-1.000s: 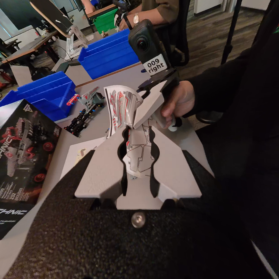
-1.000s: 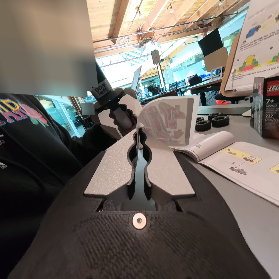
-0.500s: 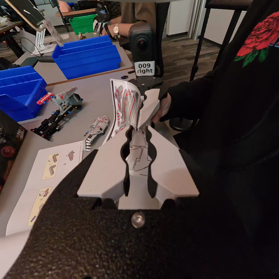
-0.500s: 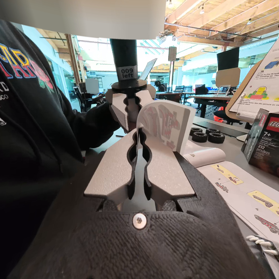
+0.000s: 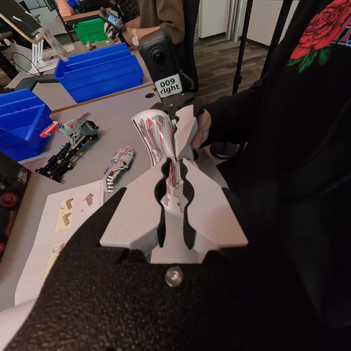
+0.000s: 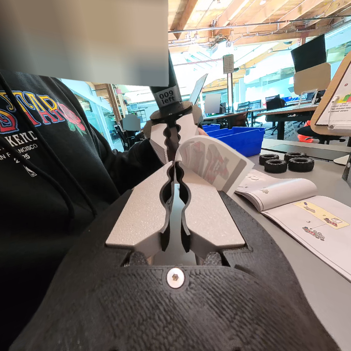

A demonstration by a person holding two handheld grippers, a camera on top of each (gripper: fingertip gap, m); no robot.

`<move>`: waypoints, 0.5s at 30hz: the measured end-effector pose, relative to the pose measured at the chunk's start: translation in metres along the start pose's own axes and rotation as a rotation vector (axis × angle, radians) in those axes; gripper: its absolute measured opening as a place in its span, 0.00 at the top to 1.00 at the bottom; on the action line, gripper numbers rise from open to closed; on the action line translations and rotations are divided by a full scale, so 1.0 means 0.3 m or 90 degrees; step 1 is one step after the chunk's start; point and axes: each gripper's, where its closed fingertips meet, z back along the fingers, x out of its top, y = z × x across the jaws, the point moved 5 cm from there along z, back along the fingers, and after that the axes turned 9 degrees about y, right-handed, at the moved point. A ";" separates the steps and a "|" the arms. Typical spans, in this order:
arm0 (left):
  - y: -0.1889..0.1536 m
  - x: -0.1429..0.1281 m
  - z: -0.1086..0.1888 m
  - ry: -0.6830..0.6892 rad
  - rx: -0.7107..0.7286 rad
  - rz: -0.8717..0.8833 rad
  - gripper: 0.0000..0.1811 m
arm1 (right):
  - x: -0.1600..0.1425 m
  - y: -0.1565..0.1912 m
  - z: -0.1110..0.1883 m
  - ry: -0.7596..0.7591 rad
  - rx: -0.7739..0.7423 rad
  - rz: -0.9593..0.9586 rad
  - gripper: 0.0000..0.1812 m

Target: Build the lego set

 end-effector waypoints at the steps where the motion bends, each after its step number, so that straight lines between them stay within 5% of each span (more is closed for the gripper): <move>1: 0.001 -0.004 -0.001 0.001 -0.003 0.001 0.96 | -0.002 -0.001 -0.001 0.005 -0.003 0.003 1.00; 15: -0.009 -0.031 -0.010 0.009 -0.081 0.021 0.96 | -0.024 0.020 -0.005 0.076 -0.023 0.143 1.00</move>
